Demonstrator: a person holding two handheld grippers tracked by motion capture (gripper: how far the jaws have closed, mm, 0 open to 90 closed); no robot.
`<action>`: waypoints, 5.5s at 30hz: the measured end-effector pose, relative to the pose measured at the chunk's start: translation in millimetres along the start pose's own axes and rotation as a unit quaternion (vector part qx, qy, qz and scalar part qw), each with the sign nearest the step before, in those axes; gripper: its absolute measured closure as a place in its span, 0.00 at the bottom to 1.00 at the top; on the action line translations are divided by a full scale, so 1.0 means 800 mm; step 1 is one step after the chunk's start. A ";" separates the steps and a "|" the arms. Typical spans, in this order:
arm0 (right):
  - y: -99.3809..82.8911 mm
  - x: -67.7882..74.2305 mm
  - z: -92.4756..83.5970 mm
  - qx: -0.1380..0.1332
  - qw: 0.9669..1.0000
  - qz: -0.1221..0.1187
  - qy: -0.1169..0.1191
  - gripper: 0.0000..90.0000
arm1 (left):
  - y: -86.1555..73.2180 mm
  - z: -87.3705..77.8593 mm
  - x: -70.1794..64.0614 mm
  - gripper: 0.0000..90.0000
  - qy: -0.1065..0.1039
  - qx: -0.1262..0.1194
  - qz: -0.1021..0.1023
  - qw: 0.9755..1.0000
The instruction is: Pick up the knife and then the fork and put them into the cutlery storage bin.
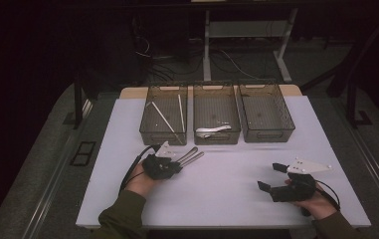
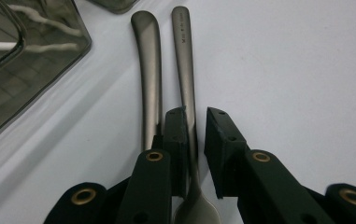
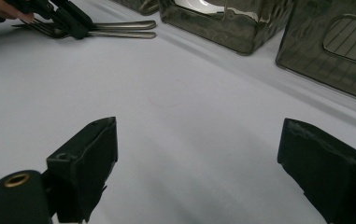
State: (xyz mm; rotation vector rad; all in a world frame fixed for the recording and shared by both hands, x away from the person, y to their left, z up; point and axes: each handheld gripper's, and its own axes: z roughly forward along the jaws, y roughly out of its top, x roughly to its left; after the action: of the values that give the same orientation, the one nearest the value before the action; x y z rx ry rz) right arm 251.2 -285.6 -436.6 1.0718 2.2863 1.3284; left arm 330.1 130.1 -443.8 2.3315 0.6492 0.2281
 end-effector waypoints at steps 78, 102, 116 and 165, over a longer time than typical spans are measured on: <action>0.041 0.015 0.007 0.094 0.983 -0.082 0.134 0.33 | 0.068 0.002 -0.096 0.94 -0.196 -0.041 0.130 0.971; 0.078 0.083 0.081 0.162 0.936 -0.226 0.214 0.63 | 0.085 0.007 -0.109 0.94 -0.211 -0.026 0.163 0.963; 0.083 0.101 0.094 0.181 0.924 -0.262 0.212 0.86 | 0.090 0.007 -0.110 0.94 -0.213 -0.022 0.170 0.962; 0.091 0.019 0.052 0.175 0.962 -0.161 0.137 0.91 | -0.018 -0.053 -0.051 0.13 -0.036 -0.127 -0.009 0.991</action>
State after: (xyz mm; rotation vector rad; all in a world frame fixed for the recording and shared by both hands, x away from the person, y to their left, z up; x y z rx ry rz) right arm 297.6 -226.7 -396.1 0.5879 2.8303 1.0190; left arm 275.0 142.9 -421.6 2.0791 0.5713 0.2041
